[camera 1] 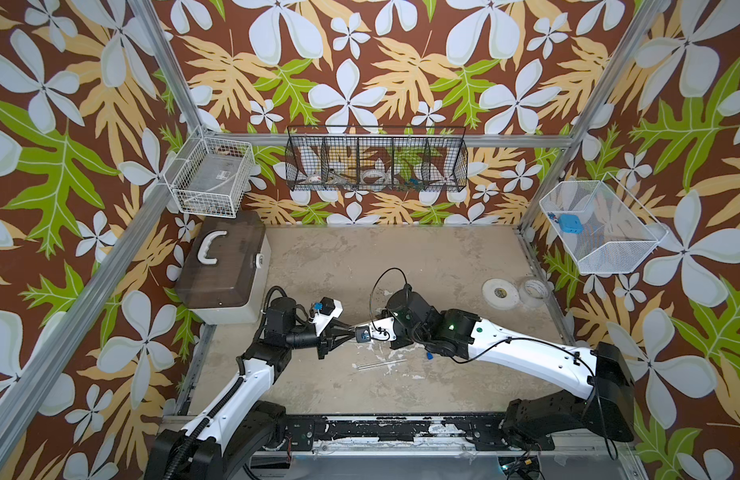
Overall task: Insert stoppers into test tubes
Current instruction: Insert the stopper into the test tube.
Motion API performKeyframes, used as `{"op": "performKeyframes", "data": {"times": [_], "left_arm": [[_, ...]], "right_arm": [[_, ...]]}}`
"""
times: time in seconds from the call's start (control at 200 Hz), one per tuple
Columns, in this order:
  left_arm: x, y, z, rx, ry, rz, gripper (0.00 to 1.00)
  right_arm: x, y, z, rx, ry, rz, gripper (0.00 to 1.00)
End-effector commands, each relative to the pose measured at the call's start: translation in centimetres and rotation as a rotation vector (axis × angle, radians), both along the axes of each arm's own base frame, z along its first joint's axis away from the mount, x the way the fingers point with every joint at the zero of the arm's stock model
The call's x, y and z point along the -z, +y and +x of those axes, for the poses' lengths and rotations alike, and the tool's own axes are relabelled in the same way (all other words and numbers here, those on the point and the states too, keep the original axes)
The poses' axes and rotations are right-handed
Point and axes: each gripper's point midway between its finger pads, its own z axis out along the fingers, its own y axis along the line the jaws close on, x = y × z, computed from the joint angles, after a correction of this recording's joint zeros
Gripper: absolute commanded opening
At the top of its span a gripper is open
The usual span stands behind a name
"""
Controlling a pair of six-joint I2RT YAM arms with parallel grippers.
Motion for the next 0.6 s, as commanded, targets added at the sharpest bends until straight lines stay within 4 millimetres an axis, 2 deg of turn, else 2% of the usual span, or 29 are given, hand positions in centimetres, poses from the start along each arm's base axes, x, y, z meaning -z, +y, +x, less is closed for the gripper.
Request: {"op": "performKeyframes", "data": {"times": [0.0, 0.175, 0.2, 0.285, 0.41, 0.531, 0.561, 0.581, 0.596], "left_arm": [[-0.5, -0.1, -0.3, 0.029, -0.042, -0.012, 0.00], [-0.8, -0.2, -0.3, 0.034, -0.029, -0.015, 0.00], [-0.8, -0.2, -0.4, 0.034, -0.033, -0.015, 0.03], [-0.8, -0.2, -0.4, 0.031, -0.044, -0.017, 0.22], [-1.0, -0.1, -0.3, 0.031, -0.032, -0.016, 0.55], [-1.1, -0.1, -0.3, 0.024, -0.047, -0.014, 0.79], [-1.2, 0.0, -0.1, 0.015, -0.044, -0.012, 0.88], [-1.2, 0.1, 0.0, 0.011, -0.039, -0.011, 0.98], [-1.3, 0.2, 0.1, 0.006, -0.037, -0.009, 1.00]], "right_arm": [[-0.3, -0.1, 0.1, 0.009, -0.020, 0.011, 0.17], [-0.2, -0.3, 0.2, 0.012, -0.029, -0.006, 0.12], [-0.4, -0.3, 0.2, 0.011, -0.033, 0.003, 0.12], [-0.2, -0.4, 0.1, 0.013, -0.025, 0.007, 0.10], [0.1, -0.6, 0.0, 0.018, -0.022, -0.002, 0.09], [-0.2, -1.0, 0.2, 0.038, -0.017, 0.029, 0.09], [-0.2, -1.1, 0.4, 0.054, -0.010, 0.034, 0.09], [-0.2, -1.3, 0.6, 0.066, -0.003, 0.039, 0.09], [-0.1, -1.4, 0.7, 0.072, 0.003, 0.041, 0.09]]}}
